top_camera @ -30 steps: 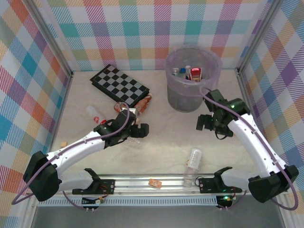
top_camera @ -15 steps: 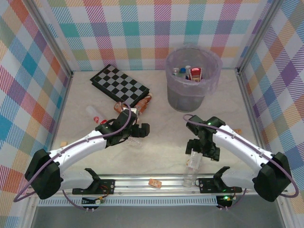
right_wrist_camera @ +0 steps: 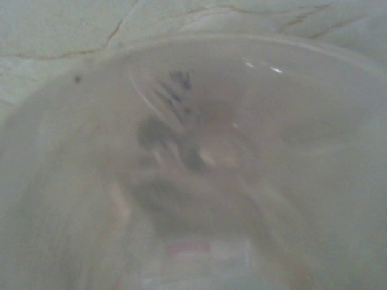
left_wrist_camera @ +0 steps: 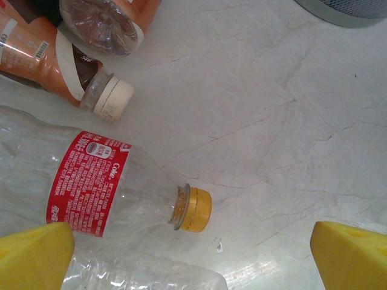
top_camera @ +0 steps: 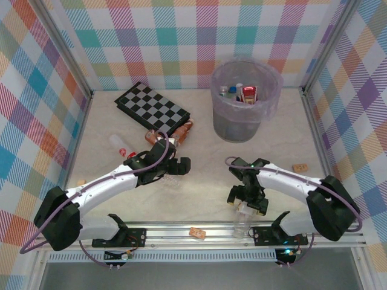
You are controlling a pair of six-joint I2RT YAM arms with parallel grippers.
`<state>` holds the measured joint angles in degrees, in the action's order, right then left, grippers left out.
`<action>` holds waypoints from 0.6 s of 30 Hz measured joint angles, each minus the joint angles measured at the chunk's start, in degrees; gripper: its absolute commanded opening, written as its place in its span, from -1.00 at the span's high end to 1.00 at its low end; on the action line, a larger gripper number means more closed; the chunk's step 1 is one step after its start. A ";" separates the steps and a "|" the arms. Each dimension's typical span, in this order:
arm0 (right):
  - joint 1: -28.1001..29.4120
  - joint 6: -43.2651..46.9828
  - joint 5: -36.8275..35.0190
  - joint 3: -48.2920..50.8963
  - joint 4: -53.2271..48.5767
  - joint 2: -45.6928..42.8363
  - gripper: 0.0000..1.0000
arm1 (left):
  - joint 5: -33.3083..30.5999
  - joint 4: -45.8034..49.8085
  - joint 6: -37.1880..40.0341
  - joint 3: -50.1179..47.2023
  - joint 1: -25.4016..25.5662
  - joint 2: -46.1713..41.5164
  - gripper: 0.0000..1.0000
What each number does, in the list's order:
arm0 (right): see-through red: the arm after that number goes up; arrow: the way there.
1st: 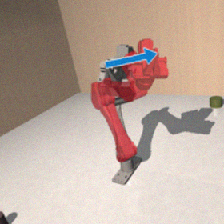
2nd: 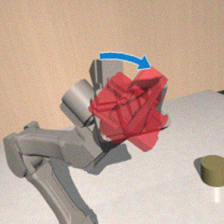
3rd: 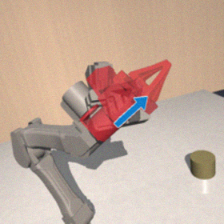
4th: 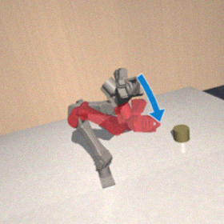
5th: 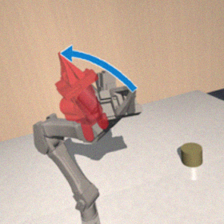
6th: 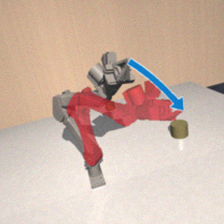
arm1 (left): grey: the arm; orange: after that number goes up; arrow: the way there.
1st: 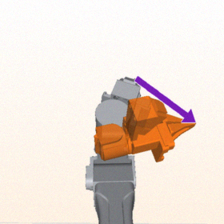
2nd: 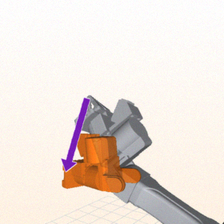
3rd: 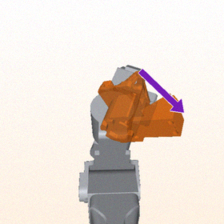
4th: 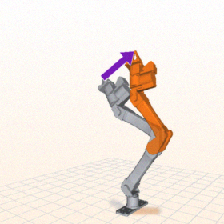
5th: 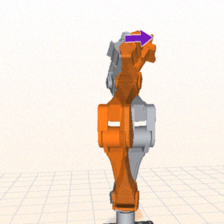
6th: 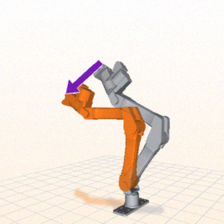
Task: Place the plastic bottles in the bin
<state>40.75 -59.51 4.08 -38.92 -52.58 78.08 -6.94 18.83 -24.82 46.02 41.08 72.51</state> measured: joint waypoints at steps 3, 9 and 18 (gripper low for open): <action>0.09 -0.66 0.02 0.31 1.90 0.66 -0.68 | -0.02 0.00 -0.02 -0.04 -0.04 0.20 -1.00; 0.11 -1.53 -1.01 0.28 1.88 -3.02 -0.43 | -0.15 -1.03 -0.46 -0.28 -0.09 0.20 -0.99; 0.09 -1.11 -2.45 -2.16 0.70 -3.69 -0.27 | -0.20 -1.01 -0.44 -0.26 -0.42 1.38 -0.99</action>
<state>40.84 -60.62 1.63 -41.08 -51.88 74.39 -7.14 17.82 -25.26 45.76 40.66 73.89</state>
